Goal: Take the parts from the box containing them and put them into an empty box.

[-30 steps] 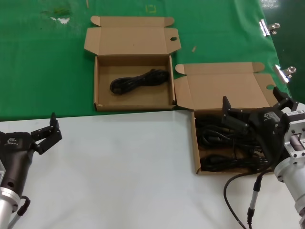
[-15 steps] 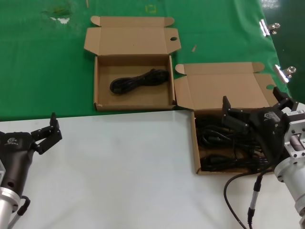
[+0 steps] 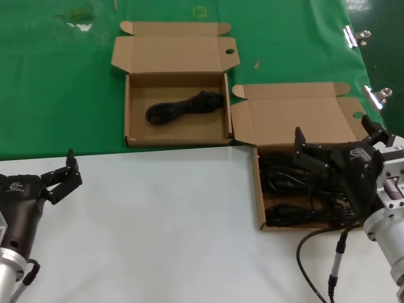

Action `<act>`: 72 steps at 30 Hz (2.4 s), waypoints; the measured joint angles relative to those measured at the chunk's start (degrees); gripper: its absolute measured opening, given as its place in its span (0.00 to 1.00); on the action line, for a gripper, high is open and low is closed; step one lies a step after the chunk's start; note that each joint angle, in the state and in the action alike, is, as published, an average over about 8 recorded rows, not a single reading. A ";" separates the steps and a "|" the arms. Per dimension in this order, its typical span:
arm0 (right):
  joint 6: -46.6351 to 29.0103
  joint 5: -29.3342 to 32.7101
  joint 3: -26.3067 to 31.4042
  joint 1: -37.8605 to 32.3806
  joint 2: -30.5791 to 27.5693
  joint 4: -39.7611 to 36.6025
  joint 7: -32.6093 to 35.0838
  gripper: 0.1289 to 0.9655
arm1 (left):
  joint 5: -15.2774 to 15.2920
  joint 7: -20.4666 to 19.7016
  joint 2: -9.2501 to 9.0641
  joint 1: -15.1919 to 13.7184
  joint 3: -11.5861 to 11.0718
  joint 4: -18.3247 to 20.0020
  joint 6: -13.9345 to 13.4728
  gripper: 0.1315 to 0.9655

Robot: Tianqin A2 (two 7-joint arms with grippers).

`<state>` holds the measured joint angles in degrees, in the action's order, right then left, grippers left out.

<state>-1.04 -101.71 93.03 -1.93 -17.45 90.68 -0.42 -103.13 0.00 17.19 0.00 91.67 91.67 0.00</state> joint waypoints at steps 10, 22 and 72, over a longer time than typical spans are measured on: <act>0.00 0.00 0.00 0.00 0.00 0.00 0.00 1.00 | 0.00 0.00 0.00 0.00 0.00 0.00 0.00 1.00; 0.00 0.00 0.00 0.00 0.00 0.00 0.00 1.00 | 0.00 0.00 0.00 0.00 0.00 0.00 0.00 1.00; 0.00 0.00 0.00 0.00 0.00 0.00 0.00 1.00 | 0.01 0.00 0.00 0.00 0.00 0.00 0.00 1.00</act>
<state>-1.04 -101.71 93.03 -1.93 -17.45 90.68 -0.42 -103.13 0.00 17.19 0.00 91.67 91.67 0.00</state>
